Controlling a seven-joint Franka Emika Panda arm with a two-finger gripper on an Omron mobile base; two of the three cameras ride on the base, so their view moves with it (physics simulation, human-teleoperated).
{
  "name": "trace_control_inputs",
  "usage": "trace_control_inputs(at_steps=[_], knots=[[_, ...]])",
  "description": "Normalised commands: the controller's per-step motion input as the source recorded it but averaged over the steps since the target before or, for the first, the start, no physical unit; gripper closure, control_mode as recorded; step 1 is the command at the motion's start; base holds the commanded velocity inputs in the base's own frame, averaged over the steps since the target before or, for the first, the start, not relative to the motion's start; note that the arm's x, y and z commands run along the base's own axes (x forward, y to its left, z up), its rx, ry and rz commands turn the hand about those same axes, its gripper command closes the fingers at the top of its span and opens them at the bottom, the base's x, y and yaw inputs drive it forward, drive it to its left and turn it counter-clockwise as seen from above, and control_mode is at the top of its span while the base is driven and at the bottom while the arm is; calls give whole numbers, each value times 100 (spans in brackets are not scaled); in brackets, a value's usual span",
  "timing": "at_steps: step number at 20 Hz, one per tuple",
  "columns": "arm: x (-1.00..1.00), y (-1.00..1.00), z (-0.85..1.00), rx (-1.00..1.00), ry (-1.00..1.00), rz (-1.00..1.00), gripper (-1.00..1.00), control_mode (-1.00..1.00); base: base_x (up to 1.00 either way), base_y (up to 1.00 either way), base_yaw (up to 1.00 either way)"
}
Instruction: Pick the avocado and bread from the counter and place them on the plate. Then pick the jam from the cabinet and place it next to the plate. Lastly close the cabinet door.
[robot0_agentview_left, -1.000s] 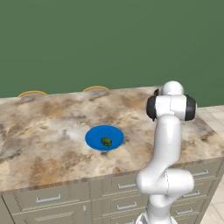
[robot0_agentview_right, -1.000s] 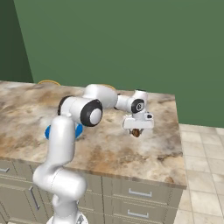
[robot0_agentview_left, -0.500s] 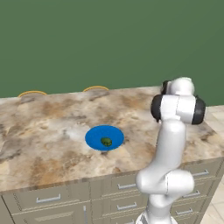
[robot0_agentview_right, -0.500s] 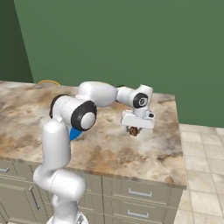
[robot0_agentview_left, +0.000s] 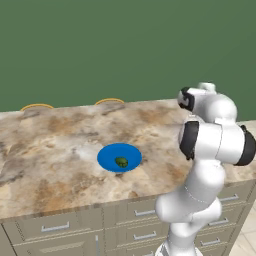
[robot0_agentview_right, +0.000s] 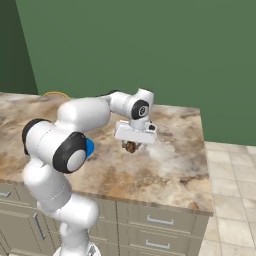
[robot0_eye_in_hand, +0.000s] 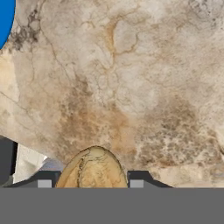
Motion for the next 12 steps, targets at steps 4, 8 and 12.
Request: trace_control_inputs(at_steps=[4, 8, 12], knots=[[-53, 86, 47, -3, 0, 0, 100, -100, 0, 0, 0], [-50, 85, 29, -3, -4, 5, 100, -100, 0, 0, 0], [-32, 76, 24, 0, -1, 10, 100, -100, 0, 0, 0]])
